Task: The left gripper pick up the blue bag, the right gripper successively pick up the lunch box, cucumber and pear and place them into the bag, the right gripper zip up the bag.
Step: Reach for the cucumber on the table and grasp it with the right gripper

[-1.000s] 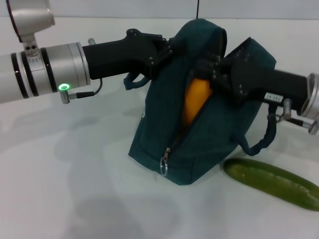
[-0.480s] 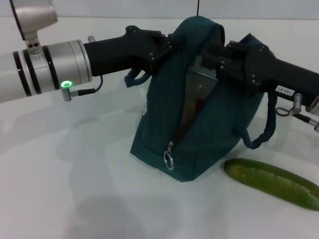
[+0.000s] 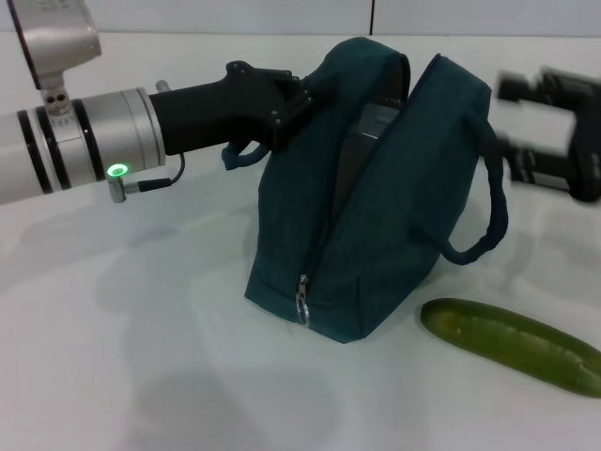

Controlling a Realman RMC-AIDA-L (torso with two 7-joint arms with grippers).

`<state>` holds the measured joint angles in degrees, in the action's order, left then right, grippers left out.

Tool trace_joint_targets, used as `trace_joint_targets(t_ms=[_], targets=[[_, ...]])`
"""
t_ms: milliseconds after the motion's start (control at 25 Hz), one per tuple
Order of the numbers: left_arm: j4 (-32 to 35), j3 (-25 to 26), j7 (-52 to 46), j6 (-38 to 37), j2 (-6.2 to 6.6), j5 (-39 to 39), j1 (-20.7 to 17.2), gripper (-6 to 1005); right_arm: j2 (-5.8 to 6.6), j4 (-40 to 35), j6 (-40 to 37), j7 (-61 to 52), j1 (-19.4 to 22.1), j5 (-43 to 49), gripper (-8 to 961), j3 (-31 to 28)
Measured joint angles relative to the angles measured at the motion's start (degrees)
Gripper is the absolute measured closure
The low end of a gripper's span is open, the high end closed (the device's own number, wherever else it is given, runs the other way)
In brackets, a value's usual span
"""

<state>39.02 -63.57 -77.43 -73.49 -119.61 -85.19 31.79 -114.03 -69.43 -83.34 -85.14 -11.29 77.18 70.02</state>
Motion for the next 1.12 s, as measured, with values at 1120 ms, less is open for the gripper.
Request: trace_joint_targets(t_ms=[1120], targets=[[-0.79,-0.06,0.75,0.19,0.05,-0.91,1.83,947,-1.22,-14.48,-12.98,-42.09,-9.34,51.75,207,4.74]])
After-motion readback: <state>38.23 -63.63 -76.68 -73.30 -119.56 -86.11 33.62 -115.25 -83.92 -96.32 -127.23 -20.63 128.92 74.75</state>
